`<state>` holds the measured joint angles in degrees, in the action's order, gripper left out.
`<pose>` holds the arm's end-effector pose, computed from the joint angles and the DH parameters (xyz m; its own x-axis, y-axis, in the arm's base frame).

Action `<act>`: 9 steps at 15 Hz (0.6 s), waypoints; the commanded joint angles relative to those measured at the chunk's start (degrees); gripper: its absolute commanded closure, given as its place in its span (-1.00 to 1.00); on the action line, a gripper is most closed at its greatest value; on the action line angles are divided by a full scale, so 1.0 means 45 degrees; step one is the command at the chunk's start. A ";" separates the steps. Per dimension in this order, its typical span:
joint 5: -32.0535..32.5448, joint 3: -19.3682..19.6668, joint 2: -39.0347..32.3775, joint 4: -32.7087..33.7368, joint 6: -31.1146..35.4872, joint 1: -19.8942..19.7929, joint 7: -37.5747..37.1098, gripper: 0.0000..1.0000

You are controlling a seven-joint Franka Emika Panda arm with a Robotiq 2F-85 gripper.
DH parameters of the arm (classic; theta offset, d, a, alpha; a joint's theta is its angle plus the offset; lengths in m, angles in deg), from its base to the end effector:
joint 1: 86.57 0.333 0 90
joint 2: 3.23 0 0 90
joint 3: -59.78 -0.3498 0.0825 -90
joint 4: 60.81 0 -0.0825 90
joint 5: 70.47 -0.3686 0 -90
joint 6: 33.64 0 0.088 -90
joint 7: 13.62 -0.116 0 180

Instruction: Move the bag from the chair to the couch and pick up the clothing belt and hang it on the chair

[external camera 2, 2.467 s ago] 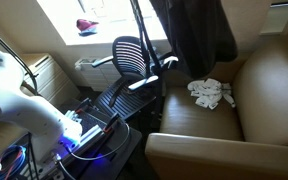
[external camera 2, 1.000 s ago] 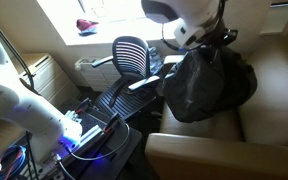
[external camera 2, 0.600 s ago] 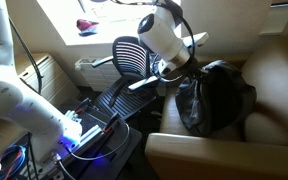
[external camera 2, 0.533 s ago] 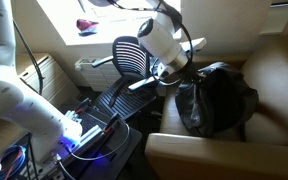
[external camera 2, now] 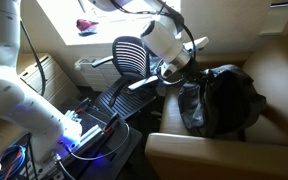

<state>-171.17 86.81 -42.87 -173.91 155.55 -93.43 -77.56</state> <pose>0.4323 -0.3915 0.2292 -0.9388 0.0828 -0.3345 0.2583 0.8114 -0.5242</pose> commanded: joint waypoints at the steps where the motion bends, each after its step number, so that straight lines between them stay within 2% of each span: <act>1: -0.0213 0.0904 0.0009 0.1554 0.1317 0.0604 -0.0468 -0.61; 3: 0.0011 0.1470 -0.0098 0.2454 0.2008 0.0837 -0.1007 -0.91; 4: 0.0061 0.1098 0.0048 0.1698 0.1514 0.0774 -0.0702 -0.98; 5: 0.0062 0.1233 0.0085 0.1966 0.1572 0.0808 -0.0710 -0.70; 7: 0.0061 0.1204 0.0036 0.1901 0.1565 0.0806 -0.0707 -0.97; 8: 0.0061 0.1177 -0.0023 0.1851 0.1565 0.0809 -0.0710 -1.00; 9: 0.0279 0.1009 0.0689 0.1103 0.0287 0.0877 -0.0353 -1.00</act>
<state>-170.89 92.09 -43.19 -165.64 162.60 -89.77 -80.76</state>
